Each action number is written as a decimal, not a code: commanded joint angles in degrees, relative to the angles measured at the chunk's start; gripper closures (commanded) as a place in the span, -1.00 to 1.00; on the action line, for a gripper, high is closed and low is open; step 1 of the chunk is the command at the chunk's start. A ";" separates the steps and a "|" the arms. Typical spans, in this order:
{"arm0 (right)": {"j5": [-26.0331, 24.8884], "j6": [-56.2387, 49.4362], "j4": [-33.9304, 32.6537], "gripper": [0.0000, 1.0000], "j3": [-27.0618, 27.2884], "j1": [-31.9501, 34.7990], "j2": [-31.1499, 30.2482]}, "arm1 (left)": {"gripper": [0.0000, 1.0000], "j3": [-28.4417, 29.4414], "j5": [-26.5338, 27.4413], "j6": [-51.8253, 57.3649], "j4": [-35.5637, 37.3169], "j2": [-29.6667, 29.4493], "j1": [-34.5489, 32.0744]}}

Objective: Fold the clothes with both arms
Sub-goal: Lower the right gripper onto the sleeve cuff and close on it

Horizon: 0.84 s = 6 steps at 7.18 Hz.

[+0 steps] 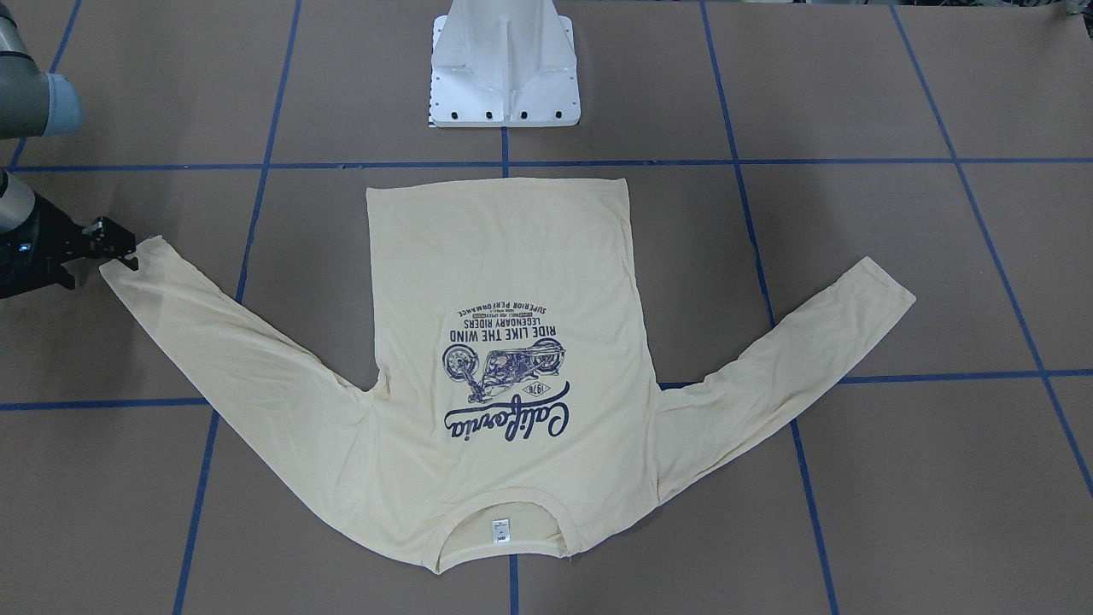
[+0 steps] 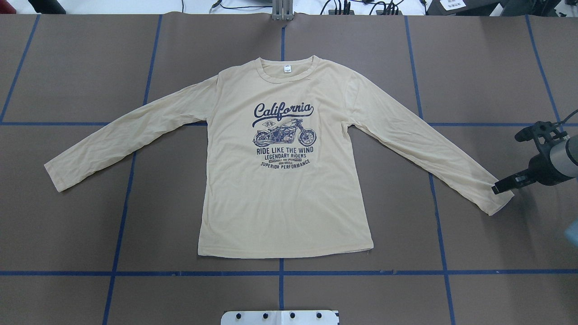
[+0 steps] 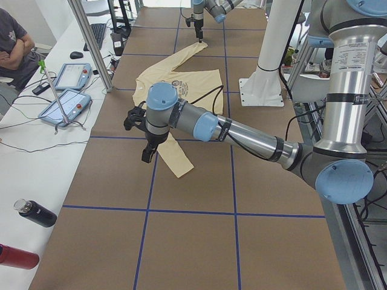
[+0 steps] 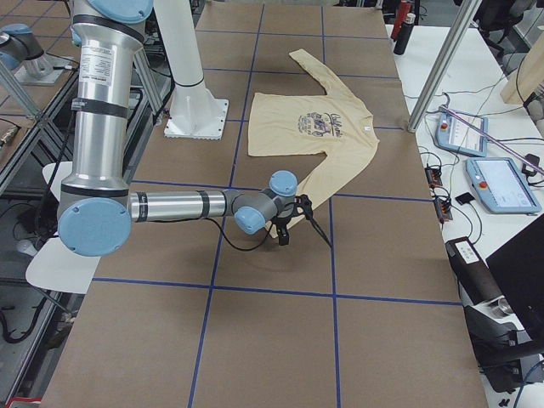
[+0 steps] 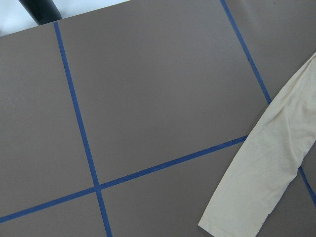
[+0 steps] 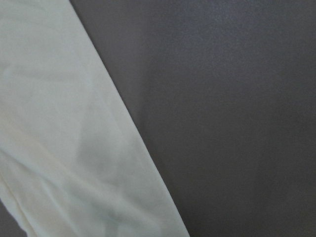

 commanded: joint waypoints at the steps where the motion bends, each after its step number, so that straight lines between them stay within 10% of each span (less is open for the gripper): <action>1: -0.60 0.48 -1.14 -0.97 1.75 -0.67 -0.78 | -1.00 -0.11 -0.01 0.00 0.07 0.09 -0.09; 3: -4.34 0.48 -13.65 -0.97 9.02 -2.15 -0.70 | -1.00 -0.37 -1.68 0.00 0.07 0.88 -0.09; 6: -6.49 0.22 -14.25 -0.97 7.83 -4.01 -0.52 | -1.00 -0.46 -2.56 0.00 0.07 0.97 -0.09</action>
